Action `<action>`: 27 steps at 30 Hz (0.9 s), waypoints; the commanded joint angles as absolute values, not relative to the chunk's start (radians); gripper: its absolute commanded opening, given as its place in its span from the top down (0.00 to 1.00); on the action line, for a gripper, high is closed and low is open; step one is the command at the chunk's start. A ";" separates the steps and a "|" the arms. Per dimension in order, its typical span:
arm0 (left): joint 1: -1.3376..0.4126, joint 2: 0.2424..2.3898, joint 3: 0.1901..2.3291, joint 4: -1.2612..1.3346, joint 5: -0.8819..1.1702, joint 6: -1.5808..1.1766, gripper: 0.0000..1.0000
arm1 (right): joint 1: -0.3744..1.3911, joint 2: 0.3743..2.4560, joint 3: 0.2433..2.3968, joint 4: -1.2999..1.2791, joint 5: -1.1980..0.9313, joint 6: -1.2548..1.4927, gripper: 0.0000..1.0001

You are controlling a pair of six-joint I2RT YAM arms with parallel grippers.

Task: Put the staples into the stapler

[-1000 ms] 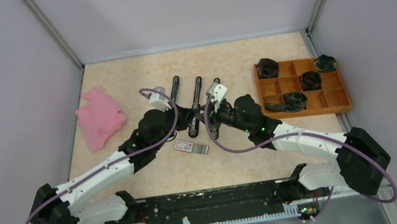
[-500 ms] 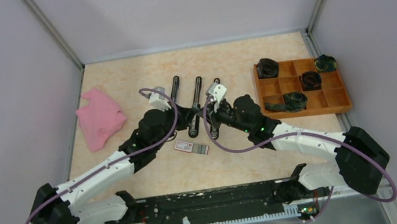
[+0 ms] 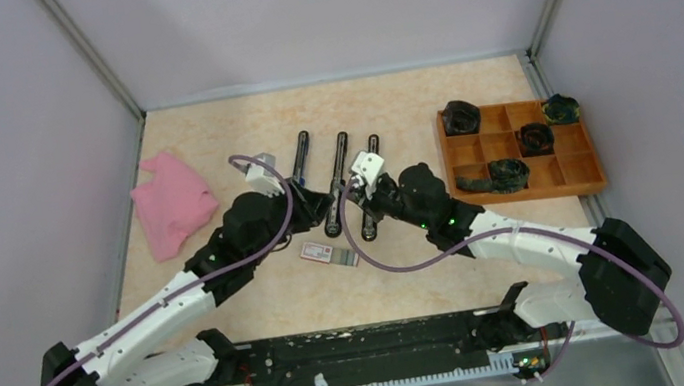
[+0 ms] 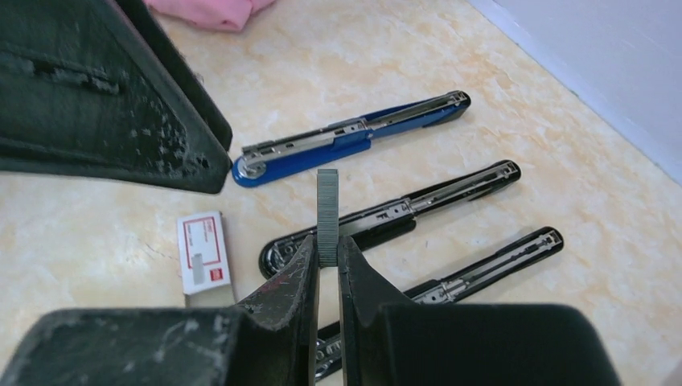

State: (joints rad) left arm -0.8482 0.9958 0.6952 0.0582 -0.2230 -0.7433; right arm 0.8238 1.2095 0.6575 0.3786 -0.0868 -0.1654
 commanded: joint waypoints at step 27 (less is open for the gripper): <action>-0.625 1.211 1.100 -0.414 0.380 -0.489 0.52 | 0.838 1.136 0.659 0.414 -0.351 -0.581 0.97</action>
